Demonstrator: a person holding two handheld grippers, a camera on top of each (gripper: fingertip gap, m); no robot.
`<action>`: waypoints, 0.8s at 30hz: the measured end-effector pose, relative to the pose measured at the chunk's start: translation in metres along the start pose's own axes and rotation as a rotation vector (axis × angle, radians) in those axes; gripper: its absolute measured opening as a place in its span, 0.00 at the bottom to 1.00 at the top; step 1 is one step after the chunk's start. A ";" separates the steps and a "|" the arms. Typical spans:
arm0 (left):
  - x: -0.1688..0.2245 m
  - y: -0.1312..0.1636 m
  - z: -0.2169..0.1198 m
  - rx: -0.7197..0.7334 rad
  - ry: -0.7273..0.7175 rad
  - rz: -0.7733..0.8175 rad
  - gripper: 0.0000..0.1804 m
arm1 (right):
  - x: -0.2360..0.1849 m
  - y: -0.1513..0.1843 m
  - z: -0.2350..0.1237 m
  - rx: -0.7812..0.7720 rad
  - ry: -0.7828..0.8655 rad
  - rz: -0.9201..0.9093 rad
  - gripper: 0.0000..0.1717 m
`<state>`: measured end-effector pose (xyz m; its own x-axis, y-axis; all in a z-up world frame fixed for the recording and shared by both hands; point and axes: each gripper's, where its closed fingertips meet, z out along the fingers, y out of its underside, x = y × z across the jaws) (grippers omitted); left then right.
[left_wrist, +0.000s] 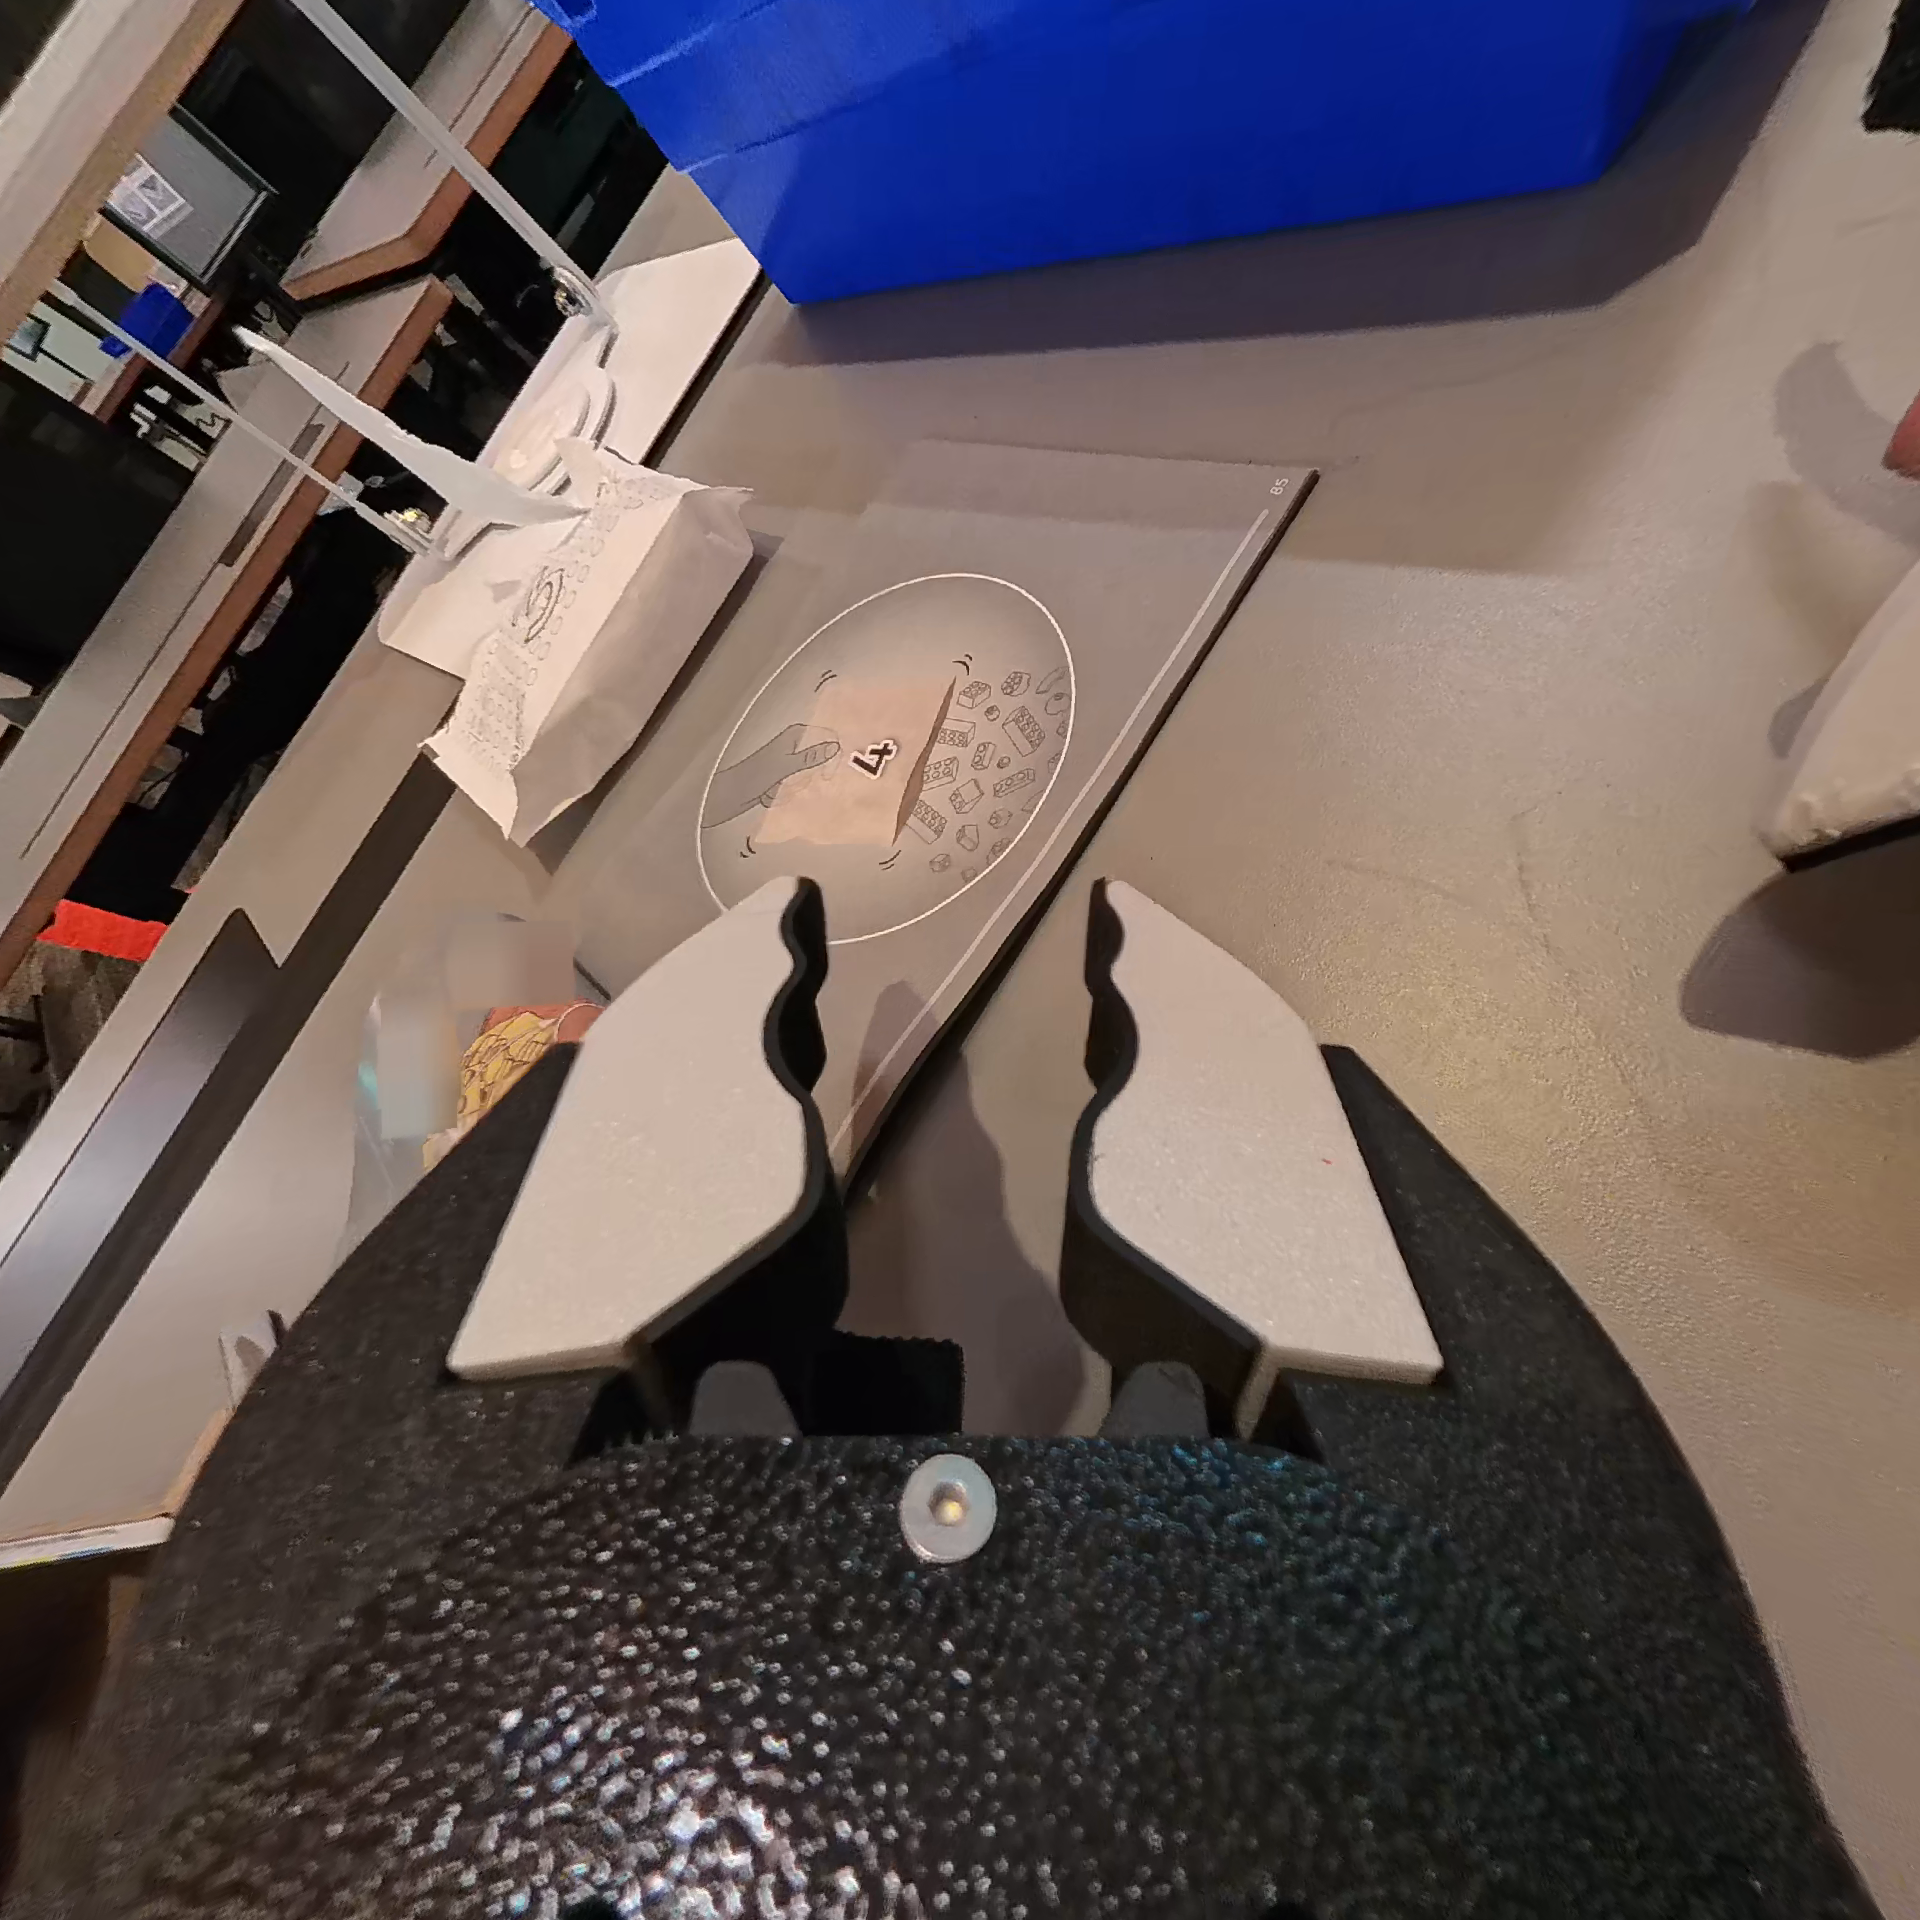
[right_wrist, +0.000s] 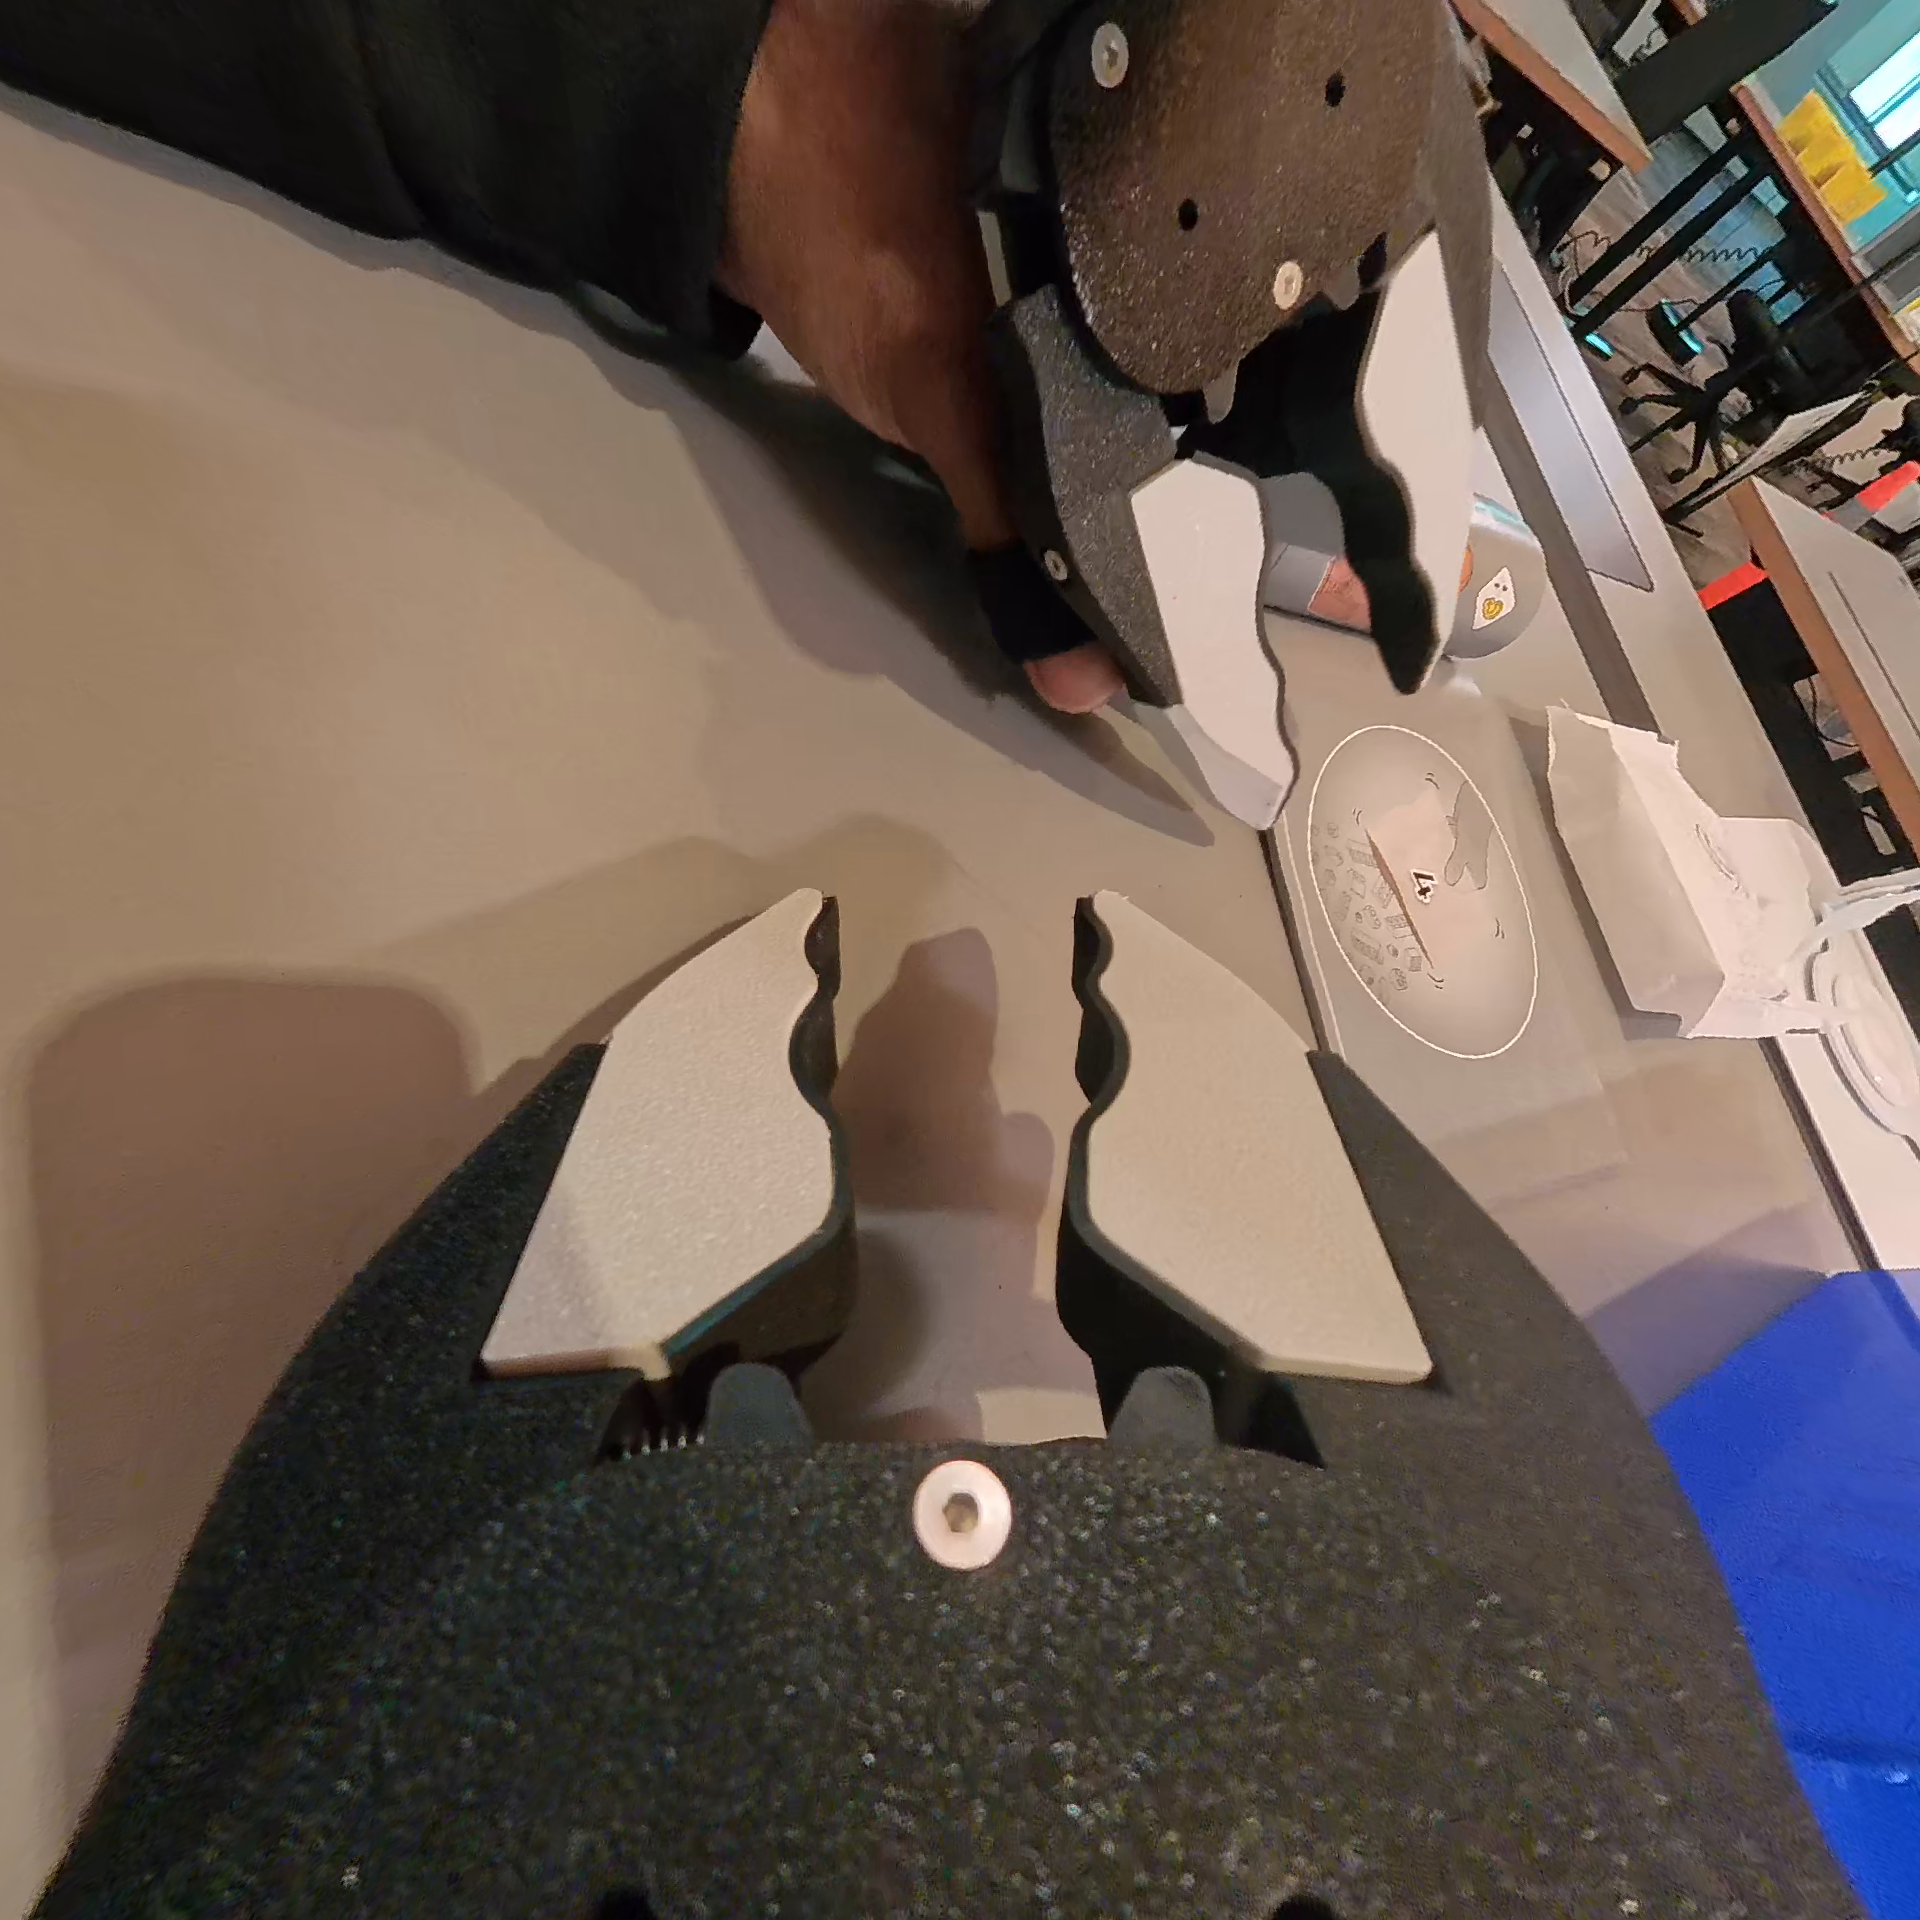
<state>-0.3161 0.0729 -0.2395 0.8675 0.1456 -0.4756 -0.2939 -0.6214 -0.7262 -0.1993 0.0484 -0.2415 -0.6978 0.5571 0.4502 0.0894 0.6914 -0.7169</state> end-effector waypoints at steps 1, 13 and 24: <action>-0.001 -0.003 0.000 0.013 0.003 -0.014 0.27 | 0.000 0.000 0.000 0.000 0.000 0.001 0.25; -0.089 -0.058 0.080 -0.171 0.124 0.025 0.32 | 0.001 0.000 0.001 0.001 0.007 0.002 0.24; -0.102 -0.012 0.147 -0.386 0.103 0.239 0.17 | -0.004 -0.001 -0.002 0.019 -0.031 -0.015 0.24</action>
<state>-0.4605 0.1788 -0.2549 0.8346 -0.1018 -0.5414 -0.3367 -0.8721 -0.3551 -0.1953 0.0465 -0.2416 -0.7208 0.5321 0.4442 0.0656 0.6903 -0.7205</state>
